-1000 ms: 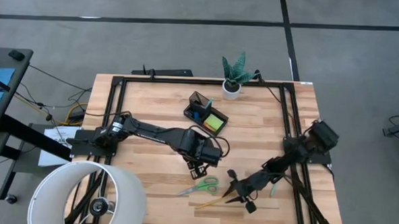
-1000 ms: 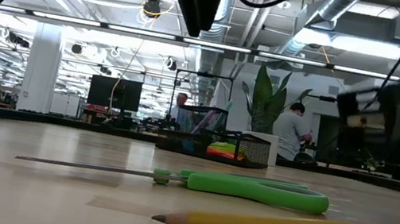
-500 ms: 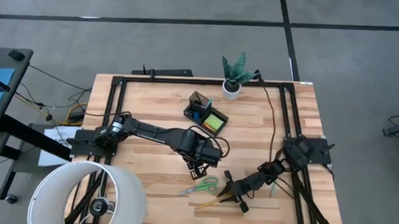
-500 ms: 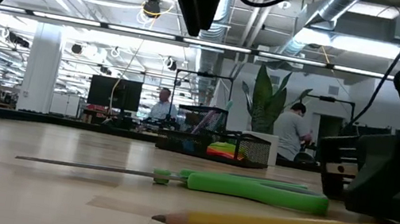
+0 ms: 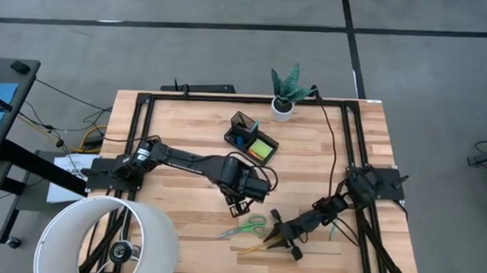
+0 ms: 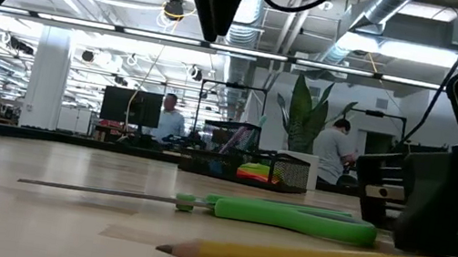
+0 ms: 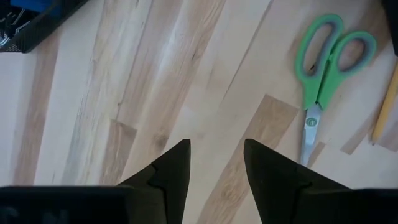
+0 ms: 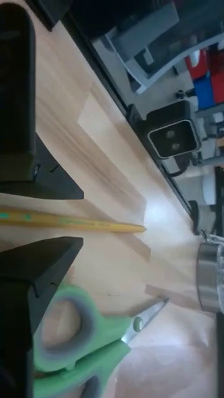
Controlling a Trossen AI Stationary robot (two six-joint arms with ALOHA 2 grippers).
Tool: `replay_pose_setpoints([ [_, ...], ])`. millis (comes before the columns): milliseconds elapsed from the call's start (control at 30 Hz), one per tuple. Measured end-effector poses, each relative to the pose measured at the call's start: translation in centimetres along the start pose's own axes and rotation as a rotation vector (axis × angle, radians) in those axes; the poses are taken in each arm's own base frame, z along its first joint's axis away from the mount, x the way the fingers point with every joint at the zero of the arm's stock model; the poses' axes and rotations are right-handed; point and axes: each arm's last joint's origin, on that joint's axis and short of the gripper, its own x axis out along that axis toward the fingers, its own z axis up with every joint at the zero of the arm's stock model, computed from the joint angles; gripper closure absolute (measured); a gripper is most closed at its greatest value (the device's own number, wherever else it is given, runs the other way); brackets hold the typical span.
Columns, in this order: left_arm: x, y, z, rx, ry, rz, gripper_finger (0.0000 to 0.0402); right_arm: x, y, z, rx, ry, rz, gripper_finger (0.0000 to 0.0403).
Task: Pick and place office supplies into organizer
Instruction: Put the yellow pencil into the black desk organizer
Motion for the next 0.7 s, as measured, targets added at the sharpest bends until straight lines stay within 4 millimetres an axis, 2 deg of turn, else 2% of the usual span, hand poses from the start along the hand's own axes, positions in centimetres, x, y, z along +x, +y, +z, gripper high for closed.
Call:
replay_pose_setpoints([
  [367,0.1,0.7,0.5,-0.005,0.008,-0.008,0.0258,-0.3,-0.2,2.7,0.041,0.226,-0.002,0.0302],
  [700,0.1,0.6,0.4,0.014,-0.002,0.006,0.0258,1.1,-0.4,1.8,0.009,0.148,-0.034,0.0302],
])
